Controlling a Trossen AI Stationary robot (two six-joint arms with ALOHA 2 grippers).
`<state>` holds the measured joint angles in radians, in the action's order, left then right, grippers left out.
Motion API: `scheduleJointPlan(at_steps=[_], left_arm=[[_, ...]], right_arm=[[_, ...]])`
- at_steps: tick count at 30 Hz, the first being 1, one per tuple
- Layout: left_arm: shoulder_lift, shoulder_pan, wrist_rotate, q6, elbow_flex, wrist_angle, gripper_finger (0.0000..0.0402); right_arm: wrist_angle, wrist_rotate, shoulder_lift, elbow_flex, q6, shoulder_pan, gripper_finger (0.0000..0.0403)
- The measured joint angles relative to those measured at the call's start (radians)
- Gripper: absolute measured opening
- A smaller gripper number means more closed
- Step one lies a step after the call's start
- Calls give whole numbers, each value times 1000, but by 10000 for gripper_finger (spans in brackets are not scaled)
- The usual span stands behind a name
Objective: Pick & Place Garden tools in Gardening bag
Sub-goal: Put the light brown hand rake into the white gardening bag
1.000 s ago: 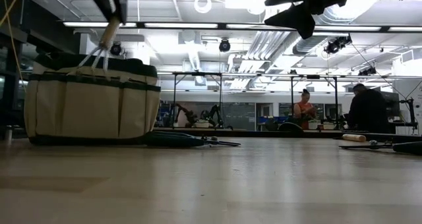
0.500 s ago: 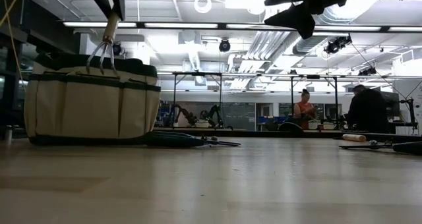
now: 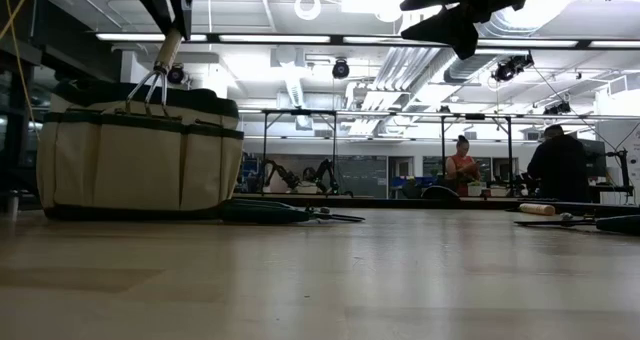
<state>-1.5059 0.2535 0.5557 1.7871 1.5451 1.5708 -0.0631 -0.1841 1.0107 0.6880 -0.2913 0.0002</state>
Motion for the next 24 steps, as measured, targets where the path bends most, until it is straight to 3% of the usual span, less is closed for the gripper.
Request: scheduleJointPlan(at_steps=[24], left_arm=[[-36, 2, 45, 94, -58, 3, 58]], right_arm=[[0, -19, 0, 0, 0, 0, 240]])
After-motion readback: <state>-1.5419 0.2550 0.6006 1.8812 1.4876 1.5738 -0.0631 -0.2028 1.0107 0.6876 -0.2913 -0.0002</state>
